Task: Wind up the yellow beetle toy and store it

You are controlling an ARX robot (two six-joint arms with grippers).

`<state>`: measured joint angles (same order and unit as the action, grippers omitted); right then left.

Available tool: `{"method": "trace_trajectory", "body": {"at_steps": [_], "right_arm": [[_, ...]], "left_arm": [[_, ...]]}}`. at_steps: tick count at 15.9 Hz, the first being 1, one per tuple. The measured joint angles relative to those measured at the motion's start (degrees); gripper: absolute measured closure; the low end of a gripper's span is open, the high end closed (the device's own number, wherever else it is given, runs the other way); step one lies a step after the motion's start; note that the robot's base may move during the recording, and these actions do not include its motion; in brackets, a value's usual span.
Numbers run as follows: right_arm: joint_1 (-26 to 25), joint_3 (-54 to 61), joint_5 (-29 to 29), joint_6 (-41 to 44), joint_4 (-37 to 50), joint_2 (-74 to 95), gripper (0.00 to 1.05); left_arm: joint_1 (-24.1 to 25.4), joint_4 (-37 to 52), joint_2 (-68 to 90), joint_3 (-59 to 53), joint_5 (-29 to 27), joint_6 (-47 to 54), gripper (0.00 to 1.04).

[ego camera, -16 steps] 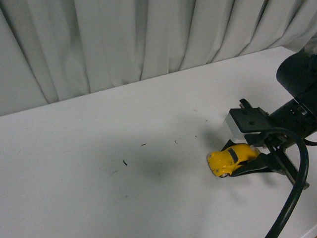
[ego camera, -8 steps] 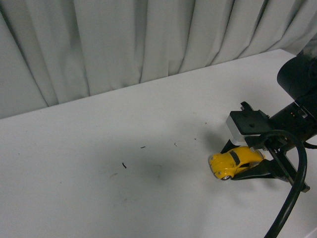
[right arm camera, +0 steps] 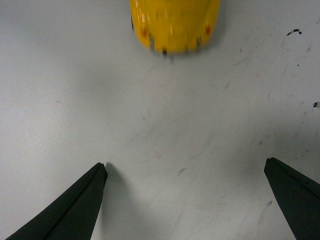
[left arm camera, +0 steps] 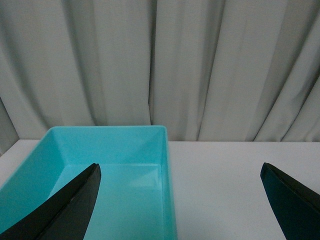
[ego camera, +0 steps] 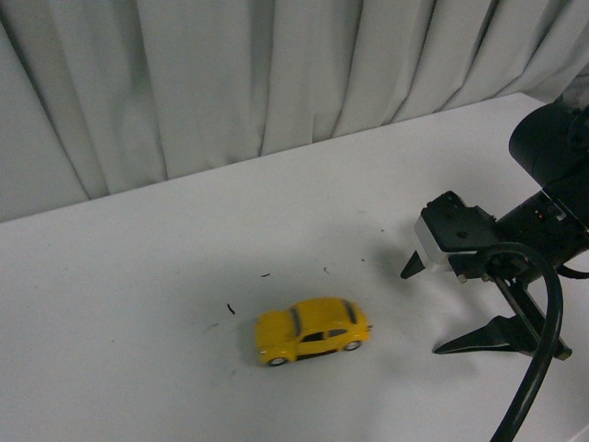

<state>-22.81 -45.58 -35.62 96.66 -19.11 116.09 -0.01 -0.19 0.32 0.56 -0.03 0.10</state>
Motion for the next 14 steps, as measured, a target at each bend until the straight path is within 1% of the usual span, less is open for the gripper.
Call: {"method": "trace_trajectory", "body": {"at_steps": [8, 12, 14], "right_arm": [[0.96, 0.11, 0.31, -0.17, 0.5, -0.42, 0.07], [3.85, -1.88, 1.09, 0.17, -0.74, -0.85, 0.07], [5.18, -5.51, 3.39, 1.16, -0.96, -1.29, 0.07]], "left_arm": [[0.0, 0.0, 0.0, 0.0, 0.0, 0.0, 0.07], [0.0, -0.02, 0.0, 0.0, 0.0, 0.0, 0.07], [0.0, 0.0, 0.0, 0.0, 0.0, 0.02, 0.07]]}}
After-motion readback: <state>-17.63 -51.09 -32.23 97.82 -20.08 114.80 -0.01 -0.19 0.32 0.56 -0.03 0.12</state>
